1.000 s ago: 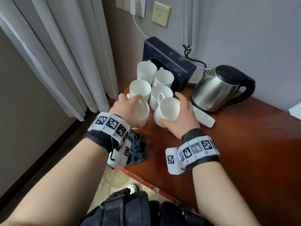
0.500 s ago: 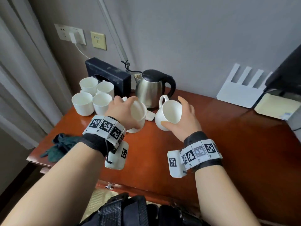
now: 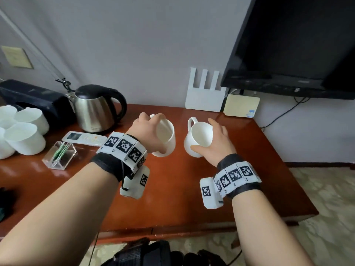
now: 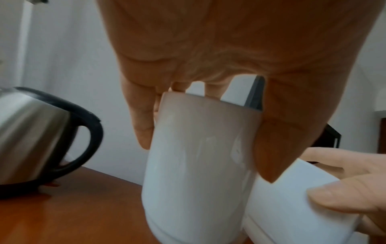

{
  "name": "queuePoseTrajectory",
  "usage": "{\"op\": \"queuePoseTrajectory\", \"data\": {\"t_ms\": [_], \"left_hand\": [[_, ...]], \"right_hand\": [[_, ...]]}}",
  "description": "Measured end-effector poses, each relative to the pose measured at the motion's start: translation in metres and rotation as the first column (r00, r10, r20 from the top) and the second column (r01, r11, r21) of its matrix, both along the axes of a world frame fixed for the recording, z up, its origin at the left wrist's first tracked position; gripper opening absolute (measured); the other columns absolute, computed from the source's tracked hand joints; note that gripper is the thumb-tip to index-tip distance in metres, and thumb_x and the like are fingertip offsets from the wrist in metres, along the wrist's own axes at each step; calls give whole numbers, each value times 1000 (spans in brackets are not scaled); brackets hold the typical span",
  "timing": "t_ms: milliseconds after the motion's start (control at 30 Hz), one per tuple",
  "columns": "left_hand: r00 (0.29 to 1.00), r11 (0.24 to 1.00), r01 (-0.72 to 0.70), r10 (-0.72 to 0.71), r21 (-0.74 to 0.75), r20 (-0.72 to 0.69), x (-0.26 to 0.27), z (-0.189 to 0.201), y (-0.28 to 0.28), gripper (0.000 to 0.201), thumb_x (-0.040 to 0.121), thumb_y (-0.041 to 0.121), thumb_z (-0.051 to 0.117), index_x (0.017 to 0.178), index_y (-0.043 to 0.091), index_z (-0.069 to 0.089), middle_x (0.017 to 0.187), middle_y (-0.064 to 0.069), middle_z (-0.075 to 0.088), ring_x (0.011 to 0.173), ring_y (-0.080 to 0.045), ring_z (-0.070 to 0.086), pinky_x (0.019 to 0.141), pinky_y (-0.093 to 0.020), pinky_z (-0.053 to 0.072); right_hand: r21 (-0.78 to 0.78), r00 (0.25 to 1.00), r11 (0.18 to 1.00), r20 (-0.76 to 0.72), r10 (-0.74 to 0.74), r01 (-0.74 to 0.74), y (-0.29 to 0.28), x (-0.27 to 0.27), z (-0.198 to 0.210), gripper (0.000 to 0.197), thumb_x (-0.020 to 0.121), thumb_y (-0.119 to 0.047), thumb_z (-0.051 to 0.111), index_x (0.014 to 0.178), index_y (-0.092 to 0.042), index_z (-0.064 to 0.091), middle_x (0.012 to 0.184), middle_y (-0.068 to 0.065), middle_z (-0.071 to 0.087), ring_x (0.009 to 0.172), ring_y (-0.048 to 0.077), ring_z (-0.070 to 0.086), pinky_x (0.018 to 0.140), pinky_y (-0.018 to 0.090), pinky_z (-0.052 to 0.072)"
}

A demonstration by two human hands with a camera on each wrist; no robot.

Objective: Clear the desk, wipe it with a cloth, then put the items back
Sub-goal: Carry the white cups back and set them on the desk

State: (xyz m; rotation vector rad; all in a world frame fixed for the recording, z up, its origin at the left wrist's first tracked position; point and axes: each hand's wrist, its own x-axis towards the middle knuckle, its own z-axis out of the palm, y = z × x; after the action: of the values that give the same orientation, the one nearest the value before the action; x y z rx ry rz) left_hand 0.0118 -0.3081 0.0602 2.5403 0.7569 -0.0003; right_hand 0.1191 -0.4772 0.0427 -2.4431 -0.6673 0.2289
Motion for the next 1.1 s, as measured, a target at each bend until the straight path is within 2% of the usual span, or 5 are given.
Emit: {"op": "queuePoseTrajectory", "data": {"t_ms": [233, 500, 733, 833, 1100], "left_hand": [[986, 985, 165, -166, 48, 22, 75, 6, -15, 92, 67, 31, 78, 142, 34, 26, 133, -7, 32, 126, -26, 35, 97, -38, 44], [959, 957, 283, -281, 69, -44, 153, 0, -29, 92, 67, 32, 77, 143, 34, 24, 130, -7, 33, 126, -27, 35, 99, -42, 44], [942, 945, 316, -303, 83, -144, 229, -20, -56, 93, 69, 31, 76, 144, 33, 20, 139, -7, 26, 134, -26, 26, 103, -41, 39], [941, 952, 299, -284, 62, -186, 269, -28, -75, 91, 69, 33, 77, 143, 35, 23, 141, -7, 26, 133, -27, 28, 103, -43, 40], [932, 969, 246, -234, 9, -278, 374, -57, -121, 92, 69, 36, 78, 143, 35, 23, 135, -8, 31, 129, -27, 32, 100, -44, 41]], "right_hand": [[25, 993, 993, 4, -117, 117, -23, 54, 0, 95, 72, -33, 76, 145, -32, 16, 147, 2, 26, 124, 27, 45, 93, 35, 43], [4, 984, 984, 10, -179, 179, -49, 125, 1, 93, 72, -28, 76, 144, -32, 18, 147, 2, 27, 126, 27, 42, 92, 36, 44], [39, 984, 984, -39, -173, 174, -81, 210, -13, 93, 71, -20, 77, 142, -35, 19, 144, 4, 27, 126, 29, 40, 99, 42, 44], [30, 985, 986, -71, -159, 161, -96, 255, -24, 92, 69, -19, 77, 141, -35, 20, 144, 4, 27, 126, 28, 40, 101, 44, 42], [-61, 990, 996, -116, -77, 71, -129, 371, -58, 89, 68, -17, 77, 138, -34, 24, 139, 8, 32, 122, 27, 43, 101, 36, 42]]}}
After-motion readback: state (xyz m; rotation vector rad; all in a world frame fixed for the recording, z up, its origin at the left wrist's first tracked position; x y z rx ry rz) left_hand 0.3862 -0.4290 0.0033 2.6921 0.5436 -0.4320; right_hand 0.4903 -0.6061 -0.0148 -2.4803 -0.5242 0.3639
